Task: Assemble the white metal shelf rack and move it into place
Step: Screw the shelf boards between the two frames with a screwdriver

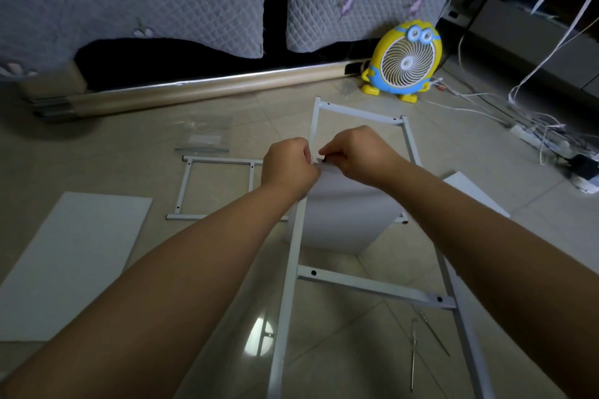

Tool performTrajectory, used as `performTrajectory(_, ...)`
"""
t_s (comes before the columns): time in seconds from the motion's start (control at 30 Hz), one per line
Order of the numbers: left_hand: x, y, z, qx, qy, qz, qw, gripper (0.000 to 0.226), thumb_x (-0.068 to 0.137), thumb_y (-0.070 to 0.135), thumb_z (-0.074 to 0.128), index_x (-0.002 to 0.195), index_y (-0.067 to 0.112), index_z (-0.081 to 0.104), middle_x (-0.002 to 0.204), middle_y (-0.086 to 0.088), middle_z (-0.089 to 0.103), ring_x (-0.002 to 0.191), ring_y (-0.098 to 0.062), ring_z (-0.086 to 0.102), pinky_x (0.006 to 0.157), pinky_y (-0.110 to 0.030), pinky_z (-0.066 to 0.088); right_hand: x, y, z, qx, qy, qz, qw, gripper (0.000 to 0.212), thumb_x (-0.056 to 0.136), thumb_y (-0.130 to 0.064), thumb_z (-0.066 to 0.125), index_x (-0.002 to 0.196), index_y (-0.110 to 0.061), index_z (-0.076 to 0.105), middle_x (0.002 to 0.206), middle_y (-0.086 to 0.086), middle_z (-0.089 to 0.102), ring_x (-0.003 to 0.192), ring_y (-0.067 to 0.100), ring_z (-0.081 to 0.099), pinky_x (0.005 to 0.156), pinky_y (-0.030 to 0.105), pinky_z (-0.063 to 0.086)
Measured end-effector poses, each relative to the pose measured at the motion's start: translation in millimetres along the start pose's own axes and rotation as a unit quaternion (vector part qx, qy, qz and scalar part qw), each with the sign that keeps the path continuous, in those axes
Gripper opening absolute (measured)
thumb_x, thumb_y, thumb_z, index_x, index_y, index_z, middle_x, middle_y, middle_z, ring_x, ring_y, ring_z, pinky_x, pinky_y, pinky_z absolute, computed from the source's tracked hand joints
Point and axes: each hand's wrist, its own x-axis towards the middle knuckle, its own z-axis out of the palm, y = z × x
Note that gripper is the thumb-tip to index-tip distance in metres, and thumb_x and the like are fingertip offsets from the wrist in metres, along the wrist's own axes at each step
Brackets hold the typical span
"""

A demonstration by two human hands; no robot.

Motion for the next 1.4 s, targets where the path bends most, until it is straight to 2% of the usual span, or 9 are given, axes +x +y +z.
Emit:
performTrajectory(0.2,-3.0,-0.2,2.0,0.016,0.015,0.003,1.000,0.039,0.076,0.002,0.060,0.053,0.018,0.034,0.057,0.005,0.036,0.066,-0.018,0.042,0.045,-0.019,0.023,-1.1,-3.8,-7.7,-0.001,-0.010,0.004,1.000,0.027,0.090,-0.005,0.051,0.113,-0.005,0.065,0.117,0.011,0.065,0.111,0.022,0.058,0.090,0.017,0.034)
performTrajectory(0.33,-2.9,1.8,1.7,0.066,0.013,0.028,0.997,0.038,0.079,0.001,0.056,0.052,0.016,0.034,0.056,0.002,0.035,0.066,-0.019,0.043,0.044,-0.021,0.022,0.5,-2.9,-6.9,-0.037,-0.030,-0.006,0.999,0.029,0.091,-0.009,0.048,0.115,-0.008,0.064,0.118,0.009,0.065,0.112,0.023,0.056,0.090,0.022,0.036)
performTrajectory(0.53,-1.2,-1.3,2.6,0.065,0.012,0.035,0.997,0.036,0.079,0.004,0.059,0.052,0.015,0.037,0.055,0.002,0.038,0.065,-0.020,0.045,0.046,-0.018,0.025,2.8,-1.1,-5.7,-0.092,-0.048,-0.019,0.994,0.028,0.093,-0.013,0.046,0.113,-0.010,0.065,0.112,0.009,0.066,0.107,0.025,0.056,0.088,0.029,0.041)
performTrajectory(0.6,-2.3,-1.9,0.3,0.035,0.009,0.031,0.999,0.033,0.080,0.006,0.061,0.057,0.016,0.039,0.058,0.004,0.040,0.065,-0.018,0.045,0.048,-0.017,0.028,3.0,-0.8,-4.5,-0.101,-0.046,-0.020,0.994,0.027,0.093,-0.013,0.046,0.110,-0.009,0.066,0.110,0.010,0.067,0.104,0.026,0.057,0.087,0.031,0.043)
performTrajectory(0.7,-8.2,-5.6,-4.5,-0.098,-0.020,-0.013,0.995,0.018,0.081,0.009,0.065,0.081,0.012,0.048,0.066,0.005,0.049,0.061,-0.011,0.049,0.057,-0.020,0.041,2.7,-0.8,-3.3,-0.093,-0.039,-0.014,0.995,0.027,0.093,-0.013,0.047,0.111,-0.009,0.066,0.111,0.010,0.066,0.105,0.025,0.057,0.089,0.033,0.044)
performTrajectory(0.77,-14.3,-7.7,-7.4,-0.176,-0.035,-0.044,0.983,0.018,0.080,0.008,0.067,0.089,0.010,0.051,0.070,0.003,0.055,0.064,-0.011,0.055,0.063,-0.025,0.049,1.2,-0.7,-3.2,-0.085,-0.037,-0.010,0.996,0.028,0.093,-0.013,0.047,0.113,-0.009,0.065,0.112,0.009,0.066,0.106,0.025,0.057,0.091,0.032,0.044)
performTrajectory(1.0,-23.0,-10.1,-0.9,-0.260,0.010,-0.076,0.963,0.014,0.079,0.002,0.067,0.083,0.013,0.058,0.076,0.001,0.059,0.076,-0.016,0.060,0.067,-0.024,0.051,-1.4,-2.5,-1.6,-0.086,-0.031,-0.007,0.996,0.028,0.094,-0.014,0.047,0.115,-0.009,0.064,0.114,0.010,0.065,0.107,0.025,0.056,0.091,0.031,0.042)
performTrajectory(1.2,-21.1,-7.5,7.4,-0.331,0.012,-0.106,0.938,0.026,0.079,-0.002,0.064,0.067,0.019,0.055,0.069,0.002,0.056,0.065,-0.010,0.052,0.061,-0.020,0.045,5.0,-0.2,-3.2,-0.091,-0.035,0.002,0.995,0.027,0.092,-0.010,0.047,0.110,-0.007,0.066,0.111,0.010,0.066,0.105,0.026,0.056,0.090,0.033,0.044)
performTrajectory(1.4,-17.4,-3.2,12.4,-0.331,0.026,-0.112,0.937,0.024,0.078,0.000,0.063,0.065,0.017,0.051,0.067,0.001,0.053,0.062,-0.009,0.049,0.056,-0.016,0.041,2.9,2.2,-5.0,-0.085,-0.033,0.006,0.996,0.026,0.093,-0.014,0.049,0.111,-0.007,0.066,0.111,0.012,0.066,0.105,0.027,0.057,0.089,0.032,0.043)
